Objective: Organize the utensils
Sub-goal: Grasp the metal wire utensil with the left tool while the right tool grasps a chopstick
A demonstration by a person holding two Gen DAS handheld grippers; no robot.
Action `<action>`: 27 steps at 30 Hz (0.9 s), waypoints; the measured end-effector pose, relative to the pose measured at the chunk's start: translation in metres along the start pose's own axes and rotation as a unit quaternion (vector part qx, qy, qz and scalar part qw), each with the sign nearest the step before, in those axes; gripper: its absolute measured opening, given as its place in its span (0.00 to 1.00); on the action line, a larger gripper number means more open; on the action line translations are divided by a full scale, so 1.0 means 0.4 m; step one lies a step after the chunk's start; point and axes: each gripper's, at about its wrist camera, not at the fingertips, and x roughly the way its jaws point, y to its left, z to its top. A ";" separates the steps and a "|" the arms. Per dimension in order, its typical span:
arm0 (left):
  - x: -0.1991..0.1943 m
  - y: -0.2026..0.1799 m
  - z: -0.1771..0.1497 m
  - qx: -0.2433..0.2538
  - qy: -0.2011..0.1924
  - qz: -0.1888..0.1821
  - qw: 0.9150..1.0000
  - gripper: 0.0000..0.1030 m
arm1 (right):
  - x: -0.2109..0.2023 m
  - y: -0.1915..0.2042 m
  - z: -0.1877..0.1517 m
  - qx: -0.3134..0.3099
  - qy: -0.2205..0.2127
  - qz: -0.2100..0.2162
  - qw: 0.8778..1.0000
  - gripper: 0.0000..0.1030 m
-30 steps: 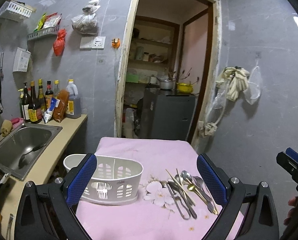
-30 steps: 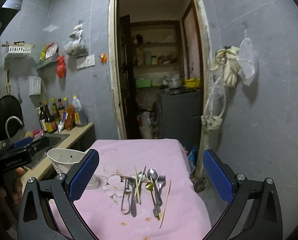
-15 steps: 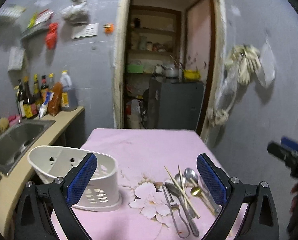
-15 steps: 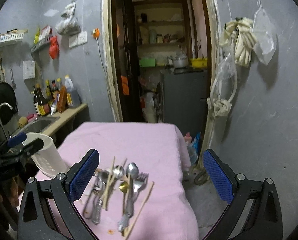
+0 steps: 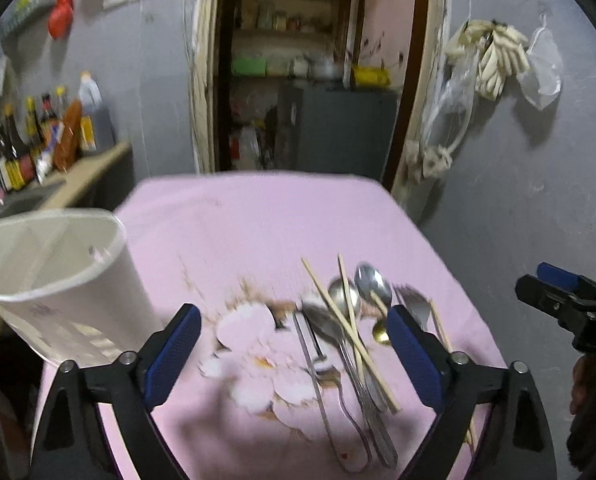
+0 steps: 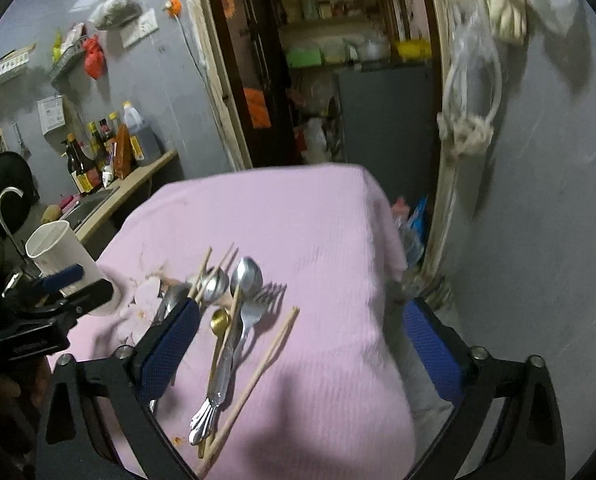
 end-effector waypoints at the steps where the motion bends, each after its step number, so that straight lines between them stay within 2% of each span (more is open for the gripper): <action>1: 0.012 -0.002 -0.006 -0.003 0.006 -0.007 1.000 0.80 | 0.014 -0.002 -0.005 0.002 0.006 0.001 1.000 0.84; 3: 0.031 -0.009 -0.015 0.000 0.022 -0.010 1.000 0.74 | 0.046 0.000 -0.022 0.007 0.022 0.009 1.000 0.71; 5: 0.052 -0.017 -0.027 0.007 0.041 -0.011 0.999 0.62 | 0.067 0.009 -0.030 0.004 0.032 0.013 0.999 0.62; 7: 0.070 -0.023 -0.038 0.013 0.059 -0.012 0.998 0.56 | 0.091 0.019 -0.041 0.004 0.048 0.019 0.999 0.56; 9: 0.085 -0.024 -0.045 0.020 0.074 -0.005 0.997 0.55 | 0.112 0.027 -0.048 0.001 0.063 0.017 0.998 0.47; 13: 0.115 -0.027 -0.050 0.023 0.103 0.012 0.994 0.55 | 0.162 0.033 -0.061 -0.004 0.106 0.001 0.994 0.44; 14: 0.122 -0.028 -0.051 0.025 0.109 0.015 0.994 0.54 | 0.172 0.035 -0.061 -0.004 0.112 0.002 0.994 0.40; 18: 0.153 -0.023 -0.048 0.030 0.130 0.020 0.991 0.44 | 0.191 0.038 -0.058 0.003 0.124 0.009 0.992 0.31; 23: 0.185 -0.005 -0.039 0.012 0.156 0.005 0.988 0.42 | 0.215 0.050 -0.053 0.000 0.148 0.025 0.989 0.21; 27: 0.204 -0.011 -0.034 0.016 0.170 0.002 0.985 0.42 | 0.222 0.065 -0.053 -0.001 0.159 0.031 0.987 0.21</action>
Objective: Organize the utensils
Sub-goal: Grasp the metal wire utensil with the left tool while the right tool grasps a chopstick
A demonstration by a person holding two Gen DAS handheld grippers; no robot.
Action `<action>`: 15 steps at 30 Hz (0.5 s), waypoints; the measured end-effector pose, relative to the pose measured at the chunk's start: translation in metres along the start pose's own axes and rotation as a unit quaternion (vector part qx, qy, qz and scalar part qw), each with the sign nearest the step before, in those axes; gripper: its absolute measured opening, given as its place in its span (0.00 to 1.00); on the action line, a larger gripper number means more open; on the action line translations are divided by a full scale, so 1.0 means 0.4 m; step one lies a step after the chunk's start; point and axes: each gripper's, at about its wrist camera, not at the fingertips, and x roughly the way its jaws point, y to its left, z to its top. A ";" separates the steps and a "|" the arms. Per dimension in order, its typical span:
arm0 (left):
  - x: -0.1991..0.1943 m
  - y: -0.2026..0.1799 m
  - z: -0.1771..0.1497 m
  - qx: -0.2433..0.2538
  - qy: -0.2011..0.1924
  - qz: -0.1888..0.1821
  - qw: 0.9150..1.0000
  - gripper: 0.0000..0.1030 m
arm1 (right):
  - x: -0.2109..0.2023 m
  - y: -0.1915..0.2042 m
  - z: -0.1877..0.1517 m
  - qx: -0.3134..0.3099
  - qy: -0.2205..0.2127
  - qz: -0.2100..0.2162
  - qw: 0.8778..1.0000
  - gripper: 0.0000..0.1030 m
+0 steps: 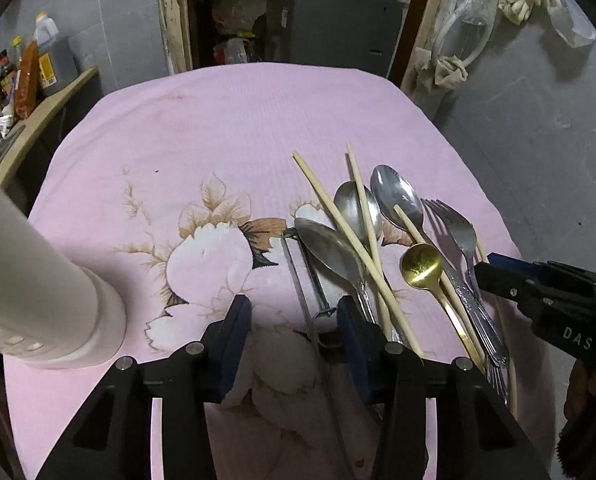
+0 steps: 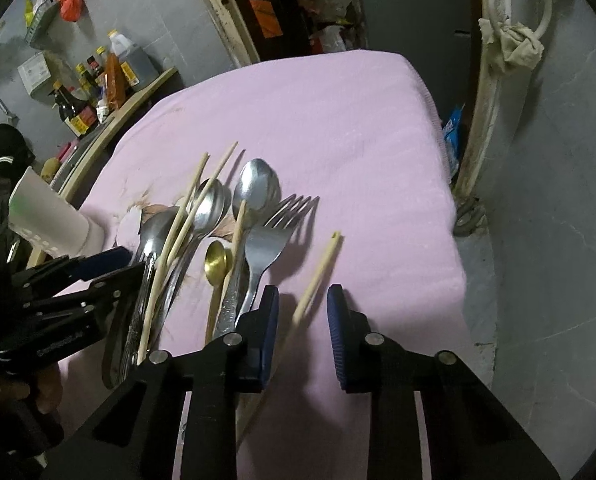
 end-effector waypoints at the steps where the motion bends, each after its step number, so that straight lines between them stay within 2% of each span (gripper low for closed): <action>1: 0.003 -0.002 0.003 0.002 0.002 0.000 1.000 0.42 | 0.001 -0.002 0.001 0.002 0.002 0.002 1.000 0.21; 9: 0.022 -0.004 0.035 0.000 0.029 0.004 1.000 0.41 | 0.017 -0.010 0.027 0.019 0.028 0.010 0.999 0.22; 11: 0.024 -0.009 0.043 0.004 0.037 0.008 0.999 0.31 | 0.021 -0.001 0.033 0.021 0.038 0.002 0.999 0.22; 13: 0.023 -0.011 0.046 -0.003 0.044 -0.006 0.999 0.21 | 0.023 0.005 0.036 0.023 0.046 -0.006 0.999 0.22; 14: 0.023 -0.011 0.047 -0.008 0.049 -0.008 0.999 0.20 | 0.025 0.009 0.038 0.026 0.050 -0.009 0.998 0.21; 15: 0.022 -0.012 0.048 -0.010 0.051 -0.008 0.999 0.20 | 0.026 0.011 0.039 0.028 0.053 -0.011 0.998 0.17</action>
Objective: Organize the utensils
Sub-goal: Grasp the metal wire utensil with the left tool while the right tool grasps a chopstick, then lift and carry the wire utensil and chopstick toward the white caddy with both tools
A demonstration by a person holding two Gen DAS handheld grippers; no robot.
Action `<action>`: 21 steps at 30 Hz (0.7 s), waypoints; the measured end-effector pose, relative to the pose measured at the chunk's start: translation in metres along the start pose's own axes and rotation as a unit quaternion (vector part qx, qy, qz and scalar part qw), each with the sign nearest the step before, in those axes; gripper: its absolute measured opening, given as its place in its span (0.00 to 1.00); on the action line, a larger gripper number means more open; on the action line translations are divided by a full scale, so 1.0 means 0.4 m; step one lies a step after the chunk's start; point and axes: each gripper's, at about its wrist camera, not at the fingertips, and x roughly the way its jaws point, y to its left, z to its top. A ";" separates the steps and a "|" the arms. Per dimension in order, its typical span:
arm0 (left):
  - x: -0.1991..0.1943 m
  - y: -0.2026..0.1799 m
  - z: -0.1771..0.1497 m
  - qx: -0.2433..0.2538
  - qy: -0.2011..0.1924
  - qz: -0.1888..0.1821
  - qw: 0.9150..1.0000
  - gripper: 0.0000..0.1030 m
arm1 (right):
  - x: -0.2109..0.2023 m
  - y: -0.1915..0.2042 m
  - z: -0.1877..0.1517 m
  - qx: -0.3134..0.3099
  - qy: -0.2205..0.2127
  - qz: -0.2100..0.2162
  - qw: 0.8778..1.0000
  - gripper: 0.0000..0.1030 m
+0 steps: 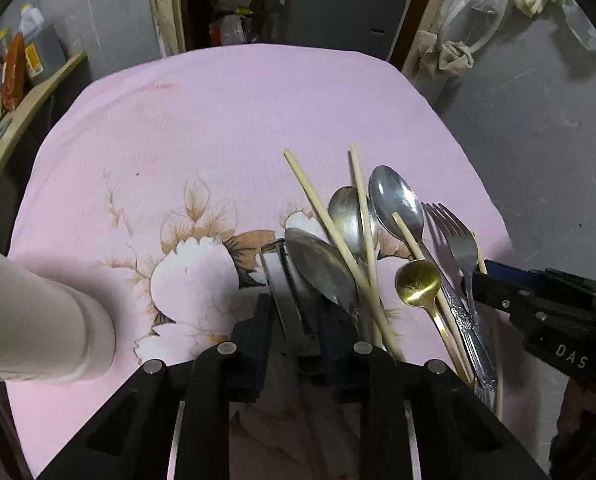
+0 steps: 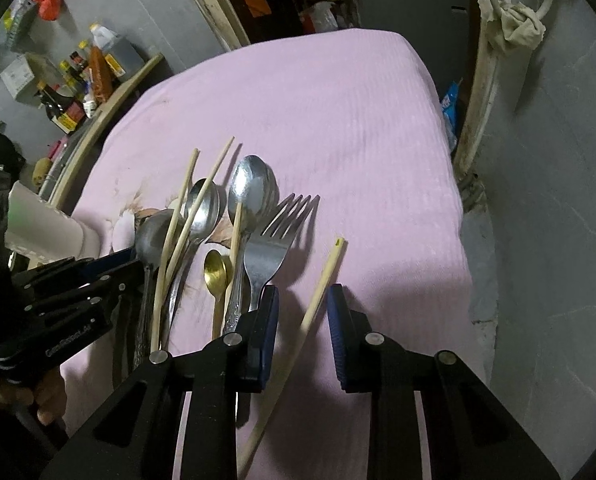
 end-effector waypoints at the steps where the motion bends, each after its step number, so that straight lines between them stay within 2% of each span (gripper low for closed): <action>1: -0.003 0.001 0.000 -0.004 0.003 -0.001 1.000 0.19 | 0.003 0.003 0.002 0.001 0.007 -0.001 1.000 0.11; 3: -0.014 0.006 -0.003 -0.014 0.001 -0.008 1.000 0.18 | 0.005 -0.001 0.001 0.013 0.010 0.005 1.000 0.04; 8: -0.087 0.017 -0.023 -0.022 -0.038 -0.025 0.999 0.13 | -0.024 -0.011 -0.024 0.041 -0.006 0.039 0.998 0.04; 14: -0.189 0.044 -0.061 -0.045 -0.097 -0.035 0.994 0.12 | -0.113 -0.004 -0.072 0.061 -0.069 0.072 0.993 0.04; 21: -0.243 0.072 -0.081 -0.055 -0.123 -0.055 0.989 0.12 | -0.218 0.022 -0.100 0.065 -0.144 0.095 0.983 0.04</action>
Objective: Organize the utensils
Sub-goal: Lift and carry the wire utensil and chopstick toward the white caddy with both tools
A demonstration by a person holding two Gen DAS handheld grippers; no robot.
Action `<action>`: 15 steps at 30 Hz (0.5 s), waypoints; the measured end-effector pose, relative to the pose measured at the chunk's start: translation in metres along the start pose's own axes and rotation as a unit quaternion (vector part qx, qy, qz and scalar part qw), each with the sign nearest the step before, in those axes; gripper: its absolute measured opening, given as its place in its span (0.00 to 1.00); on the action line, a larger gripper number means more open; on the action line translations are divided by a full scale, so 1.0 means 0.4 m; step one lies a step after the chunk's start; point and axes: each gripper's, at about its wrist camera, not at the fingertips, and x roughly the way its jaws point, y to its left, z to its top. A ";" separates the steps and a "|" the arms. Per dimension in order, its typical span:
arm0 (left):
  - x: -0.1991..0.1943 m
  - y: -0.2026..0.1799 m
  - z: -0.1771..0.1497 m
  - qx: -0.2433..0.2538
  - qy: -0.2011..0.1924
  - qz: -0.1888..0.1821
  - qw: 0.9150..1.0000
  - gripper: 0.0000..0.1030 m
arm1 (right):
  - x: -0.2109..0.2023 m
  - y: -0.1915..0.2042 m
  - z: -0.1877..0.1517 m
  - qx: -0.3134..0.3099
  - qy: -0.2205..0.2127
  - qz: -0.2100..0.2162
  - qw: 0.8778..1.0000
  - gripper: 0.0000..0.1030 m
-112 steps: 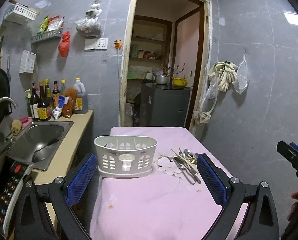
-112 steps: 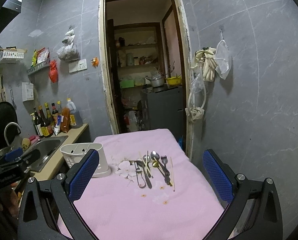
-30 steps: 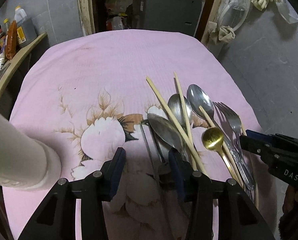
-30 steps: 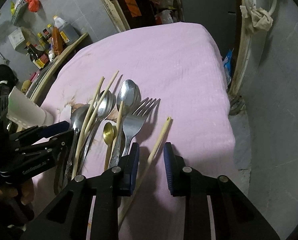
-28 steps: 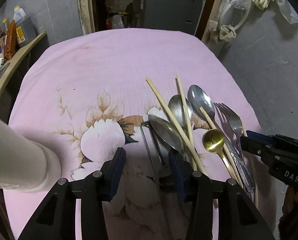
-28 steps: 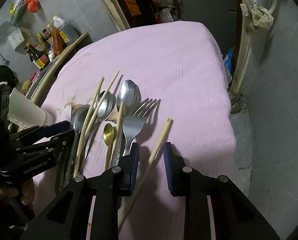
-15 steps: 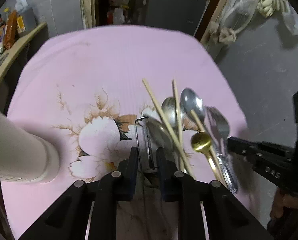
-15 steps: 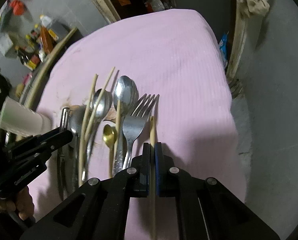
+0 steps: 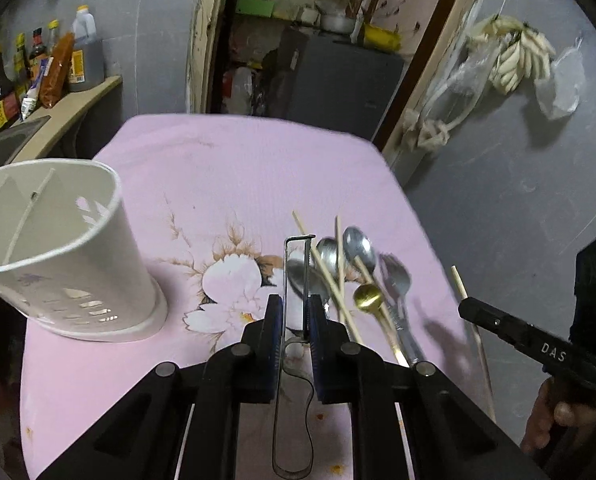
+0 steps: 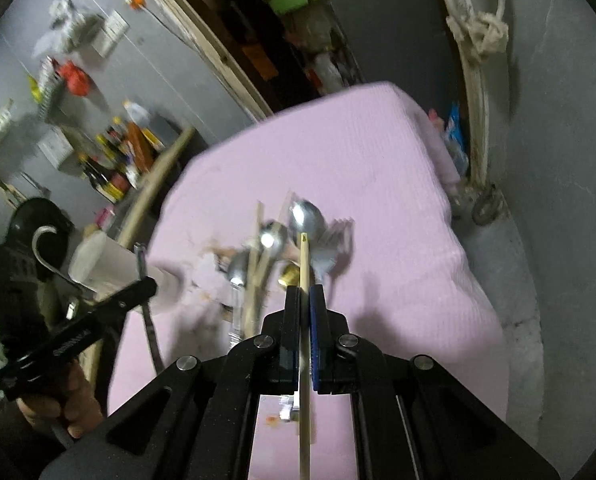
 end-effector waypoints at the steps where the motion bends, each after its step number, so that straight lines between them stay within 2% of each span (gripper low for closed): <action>1: -0.020 0.006 0.002 -0.003 -0.011 -0.007 1.000 0.12 | -0.024 -0.003 0.001 -0.002 -0.017 0.009 1.000 0.04; 6: -0.094 0.025 0.030 0.005 -0.046 -0.021 0.999 0.12 | -0.084 0.075 0.009 -0.021 -0.103 0.040 0.994 0.04; 9: -0.152 0.061 0.052 0.001 -0.067 -0.032 0.997 0.12 | -0.092 0.155 0.020 -0.041 -0.144 0.056 0.987 0.04; 15: -0.247 0.147 0.090 -0.001 -0.106 -0.036 0.994 0.12 | -0.090 0.330 0.043 -0.094 -0.189 0.095 0.973 0.04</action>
